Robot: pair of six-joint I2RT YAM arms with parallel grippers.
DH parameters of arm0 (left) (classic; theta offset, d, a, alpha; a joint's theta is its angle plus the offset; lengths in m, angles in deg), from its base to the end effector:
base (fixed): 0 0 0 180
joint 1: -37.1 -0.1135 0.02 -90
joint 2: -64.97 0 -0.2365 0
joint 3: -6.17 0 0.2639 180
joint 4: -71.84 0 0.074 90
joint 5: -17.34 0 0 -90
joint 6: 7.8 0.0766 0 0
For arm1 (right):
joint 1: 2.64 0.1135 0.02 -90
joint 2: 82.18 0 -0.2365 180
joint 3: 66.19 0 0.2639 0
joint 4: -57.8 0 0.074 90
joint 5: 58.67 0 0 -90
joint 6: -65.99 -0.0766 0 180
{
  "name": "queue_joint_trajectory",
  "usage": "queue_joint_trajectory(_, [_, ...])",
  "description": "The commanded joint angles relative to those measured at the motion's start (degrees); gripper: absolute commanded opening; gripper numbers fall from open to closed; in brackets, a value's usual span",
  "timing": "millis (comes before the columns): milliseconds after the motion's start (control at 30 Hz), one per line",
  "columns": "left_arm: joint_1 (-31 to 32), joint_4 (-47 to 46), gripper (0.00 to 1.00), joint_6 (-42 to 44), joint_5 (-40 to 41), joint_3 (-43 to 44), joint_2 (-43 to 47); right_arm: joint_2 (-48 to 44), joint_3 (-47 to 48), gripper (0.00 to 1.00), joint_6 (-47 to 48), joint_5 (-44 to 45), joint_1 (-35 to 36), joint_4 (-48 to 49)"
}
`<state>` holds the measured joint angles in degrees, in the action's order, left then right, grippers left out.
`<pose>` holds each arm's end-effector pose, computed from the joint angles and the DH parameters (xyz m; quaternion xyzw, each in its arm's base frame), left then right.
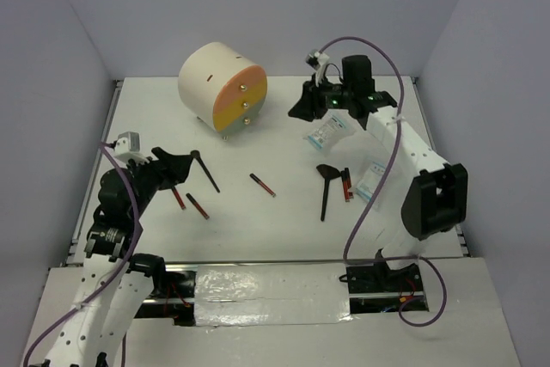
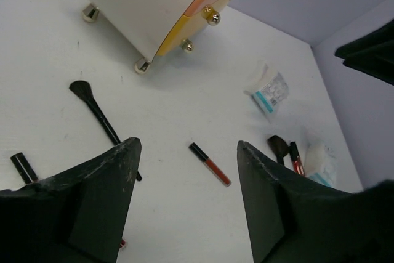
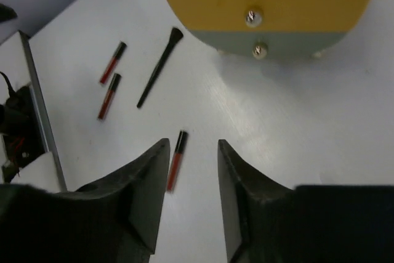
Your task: Organize the makeup
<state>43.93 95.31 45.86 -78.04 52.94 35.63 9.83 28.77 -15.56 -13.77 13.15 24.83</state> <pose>0.2127 -0.0327 0.2926 -0.1588 0.7261 -0.2782 0.6084 0.3728 0.1618 0.2994 -0.3554 0.7418 0.3610 0.4394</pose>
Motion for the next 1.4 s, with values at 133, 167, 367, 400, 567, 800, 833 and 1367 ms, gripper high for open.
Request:
queue_joint_trajectory(133, [-0.15,1.97,0.81,-3.39,1.52,-0.32,2.89,14.40,19.75,0.61,-26.07,7.87,8.90,8.59])
queue_joint_trajectory(167, [-0.15,2.33,0.81,-3.48,1.61,-0.06,2.97,16.08,21.96,0.62,-27.33,9.75,9.51,7.80])
queue_joint_trajectory(367, [-0.15,4.08,0.82,-4.09,2.66,-0.40,4.20,24.62,30.06,0.62,-31.47,17.40,12.68,7.00])
queue_joint_trajectory(400, [-0.15,4.09,0.82,-4.18,2.75,-0.58,4.29,25.67,30.41,0.61,-31.91,18.20,12.86,7.09])
queue_joint_trajectory(567, [-0.06,3.91,0.83,-3.83,3.10,-0.58,3.42,28.66,32.34,0.57,-33.06,23.21,13.56,7.18])
queue_joint_trajectory(800, [-0.15,3.47,0.83,-3.74,3.10,-0.40,2.01,31.92,35.68,0.56,-32.62,23.83,13.65,9.20])
queue_joint_trajectory(833, [-0.15,3.38,0.83,-3.74,3.10,-0.40,1.83,32.27,35.95,0.55,-32.62,23.83,13.65,9.37])
queue_joint_trajectory(1367, [-0.15,3.56,0.83,-4.09,3.46,-0.58,1.57,34.91,37.62,0.38,-32.00,22.78,13.56,12.54])
